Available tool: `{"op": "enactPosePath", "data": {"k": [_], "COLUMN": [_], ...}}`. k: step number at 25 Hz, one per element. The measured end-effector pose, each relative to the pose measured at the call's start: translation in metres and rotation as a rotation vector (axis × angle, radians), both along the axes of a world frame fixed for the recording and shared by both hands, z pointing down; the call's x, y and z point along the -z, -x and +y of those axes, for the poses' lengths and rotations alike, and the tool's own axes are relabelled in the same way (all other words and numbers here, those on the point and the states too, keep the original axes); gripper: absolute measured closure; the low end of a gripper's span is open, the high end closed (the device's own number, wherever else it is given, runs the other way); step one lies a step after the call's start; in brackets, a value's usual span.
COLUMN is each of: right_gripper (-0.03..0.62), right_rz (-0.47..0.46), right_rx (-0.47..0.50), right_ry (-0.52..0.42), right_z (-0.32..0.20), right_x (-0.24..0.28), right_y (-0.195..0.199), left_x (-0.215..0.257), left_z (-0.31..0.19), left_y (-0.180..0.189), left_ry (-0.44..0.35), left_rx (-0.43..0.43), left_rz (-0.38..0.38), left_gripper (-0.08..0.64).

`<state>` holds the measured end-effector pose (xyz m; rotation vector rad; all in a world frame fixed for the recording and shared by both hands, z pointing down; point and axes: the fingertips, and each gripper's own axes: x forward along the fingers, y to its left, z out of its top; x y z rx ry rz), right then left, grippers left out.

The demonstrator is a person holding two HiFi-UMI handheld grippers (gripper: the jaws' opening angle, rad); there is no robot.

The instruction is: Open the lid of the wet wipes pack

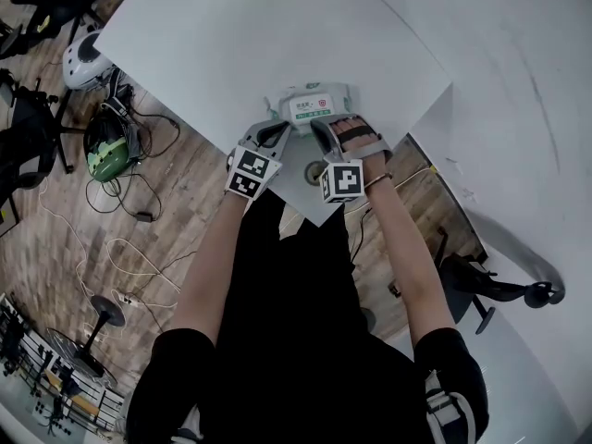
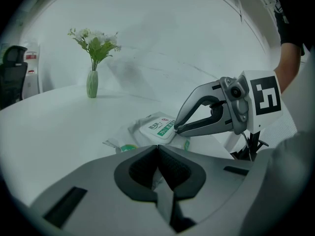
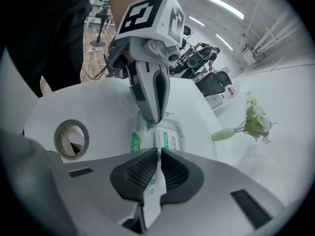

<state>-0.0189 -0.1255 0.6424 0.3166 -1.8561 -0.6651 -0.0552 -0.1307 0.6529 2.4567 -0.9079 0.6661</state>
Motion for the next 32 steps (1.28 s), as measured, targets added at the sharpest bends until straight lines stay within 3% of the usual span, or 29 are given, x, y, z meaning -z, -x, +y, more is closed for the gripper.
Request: {"op": "enactPosePath", "data": {"k": [32], "right_gripper": [0.563], "right_rz": [-0.047], "right_rx": [-0.022], "right_ry": [0.002], "right_z": [-0.009], "right_x": [0.023], "right_y": [0.002], "left_x": [-0.001], "left_z": [0.0], "left_y": [0.002], "left_ry": [0.03], "left_rx": [0.019], "left_rz": [0.036], "left_gripper": [0.537]}}
